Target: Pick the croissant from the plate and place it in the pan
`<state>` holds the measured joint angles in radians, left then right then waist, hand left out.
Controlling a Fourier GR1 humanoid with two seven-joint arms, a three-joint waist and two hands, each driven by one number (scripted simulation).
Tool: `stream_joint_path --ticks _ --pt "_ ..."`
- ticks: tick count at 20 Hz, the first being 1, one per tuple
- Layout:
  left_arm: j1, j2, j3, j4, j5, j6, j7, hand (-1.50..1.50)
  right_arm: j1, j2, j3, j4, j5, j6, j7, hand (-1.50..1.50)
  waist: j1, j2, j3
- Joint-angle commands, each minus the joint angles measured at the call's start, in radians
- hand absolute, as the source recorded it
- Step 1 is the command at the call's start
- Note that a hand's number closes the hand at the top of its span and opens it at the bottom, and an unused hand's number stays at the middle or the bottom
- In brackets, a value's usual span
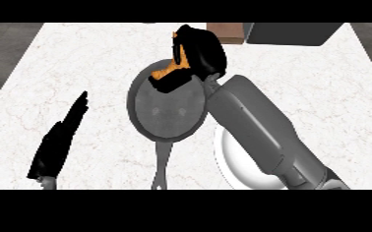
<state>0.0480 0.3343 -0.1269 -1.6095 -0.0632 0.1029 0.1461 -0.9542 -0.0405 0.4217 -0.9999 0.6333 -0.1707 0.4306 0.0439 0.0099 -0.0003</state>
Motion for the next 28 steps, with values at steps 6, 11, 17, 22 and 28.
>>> stream_joint_path --ticks 6,11,17,22,28 --pt "-0.080 -0.011 -0.018 -0.007 -0.021 -0.020 0.041 0.00 -0.141 0.040 0.187 0.356 -0.153 -0.088 -0.017 1.50 0.070 0.015 -0.001" --pt "-0.044 -0.024 -0.036 0.010 -0.026 -0.028 -0.028 0.00 -0.052 0.040 0.064 0.370 -0.395 -0.017 -0.067 1.50 0.093 0.027 0.001" --pt "-0.075 -0.057 -0.057 0.049 -0.043 -0.018 -0.023 0.00 -0.046 0.040 0.059 0.372 -0.603 -0.071 -0.127 -1.50 0.099 0.025 0.001" --pt "-0.103 -0.035 -0.037 0.078 -0.037 -0.040 -0.026 0.00 -0.048 0.040 0.072 0.356 -0.676 -0.285 -0.263 -1.50 0.108 0.027 0.001" --pt "-0.096 -0.053 -0.028 0.060 -0.047 -0.009 0.001 0.00 -0.082 0.040 -0.034 0.413 -0.779 -0.461 -0.367 -1.50 0.060 0.017 0.002"
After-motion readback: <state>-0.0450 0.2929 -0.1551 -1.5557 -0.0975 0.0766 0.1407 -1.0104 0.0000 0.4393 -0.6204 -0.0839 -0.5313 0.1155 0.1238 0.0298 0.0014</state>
